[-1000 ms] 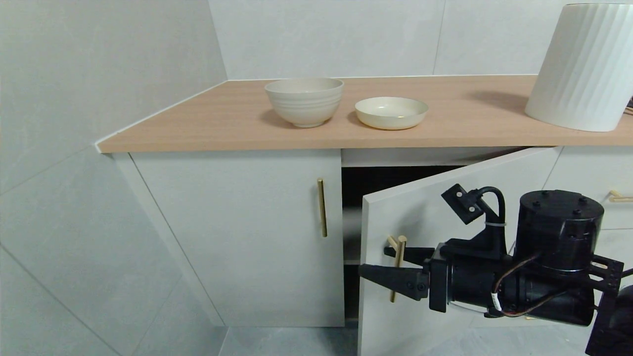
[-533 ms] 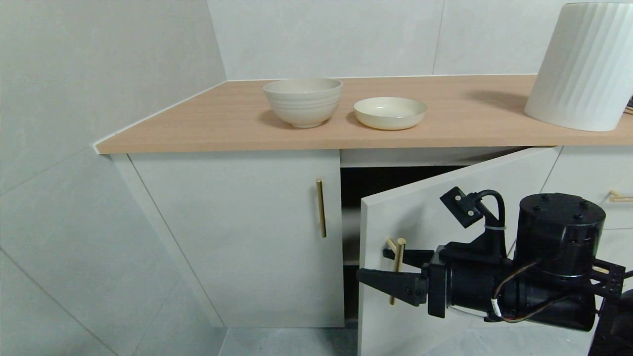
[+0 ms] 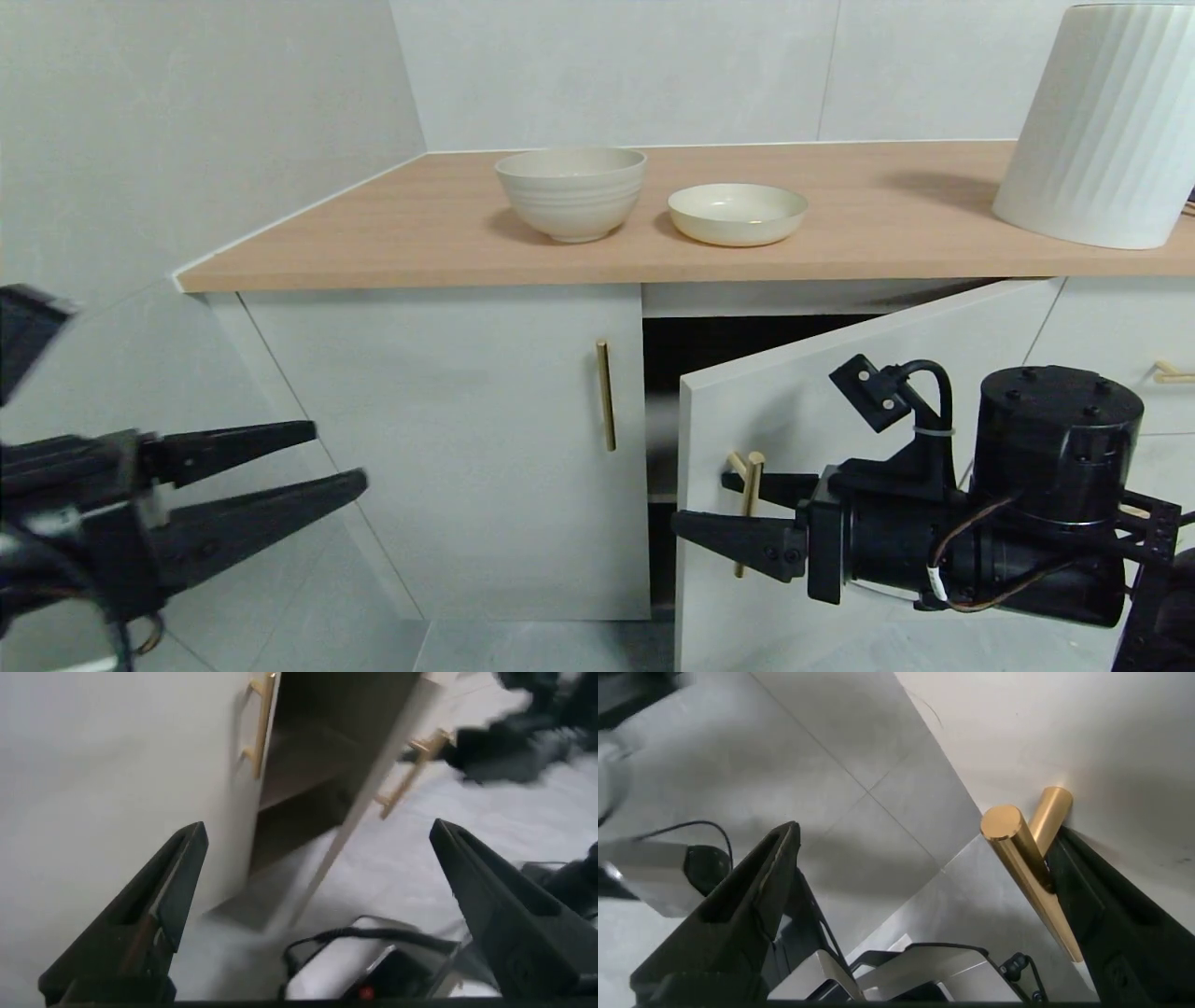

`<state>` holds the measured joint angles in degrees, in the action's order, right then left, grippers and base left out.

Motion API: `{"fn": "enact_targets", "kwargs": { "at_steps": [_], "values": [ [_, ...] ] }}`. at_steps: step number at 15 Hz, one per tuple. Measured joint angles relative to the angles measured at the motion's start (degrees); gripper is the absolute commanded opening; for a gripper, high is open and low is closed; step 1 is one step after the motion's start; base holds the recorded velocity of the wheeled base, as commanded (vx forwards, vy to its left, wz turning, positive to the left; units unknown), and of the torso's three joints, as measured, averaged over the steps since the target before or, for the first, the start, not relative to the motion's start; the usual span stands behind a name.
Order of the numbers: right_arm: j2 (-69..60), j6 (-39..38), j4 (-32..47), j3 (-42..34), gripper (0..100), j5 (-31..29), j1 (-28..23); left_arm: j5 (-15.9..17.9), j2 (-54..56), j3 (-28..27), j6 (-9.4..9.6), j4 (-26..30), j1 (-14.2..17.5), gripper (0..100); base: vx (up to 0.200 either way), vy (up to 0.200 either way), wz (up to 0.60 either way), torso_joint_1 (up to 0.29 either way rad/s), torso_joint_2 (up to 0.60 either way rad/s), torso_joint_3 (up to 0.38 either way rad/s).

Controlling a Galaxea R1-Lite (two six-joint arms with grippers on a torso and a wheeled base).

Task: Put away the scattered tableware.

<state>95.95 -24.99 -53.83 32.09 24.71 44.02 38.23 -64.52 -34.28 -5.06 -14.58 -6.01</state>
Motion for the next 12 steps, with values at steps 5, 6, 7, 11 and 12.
{"fn": "enact_targets", "kwargs": {
  "at_steps": [5,6,7,11,12],
  "values": [
    [1.05,0.04,-0.3,-0.22,100,0.16,0.0,-0.44,-19.79,1.24,-8.95,-16.07,-11.7,100,0.0,0.0,0.0,0.0,0.0,0.0],
    [1.43,0.06,-0.39,-0.2,100,0.16,0.0,-2.24,-22.69,1.76,-9.11,-17.8,-13.93,100,0.0,0.0,0.0,0.0,0.0,0.0],
    [1.68,0.06,-0.5,-0.15,100,0.16,0.0,-4.75,-25.3,2.21,-9.22,-19.69,-15.95,100,0.0,0.0,0.0,0.0,0.0,0.0],
    [2.08,0.09,-0.35,-0.15,100,0.17,0.0,-12.84,-33.46,3.74,-10.95,-29.34,-20.72,0,0.0,0.0,0.0,0.0,0.0,0.0],
    [2.15,0.09,-0.3,-0.15,100,0.2,0.0,-13.76,-34.65,3.88,-12.09,-30.33,-21.38,0,0.0,0.0,0.0,0.0,0.0,0.0]
  ]
}}
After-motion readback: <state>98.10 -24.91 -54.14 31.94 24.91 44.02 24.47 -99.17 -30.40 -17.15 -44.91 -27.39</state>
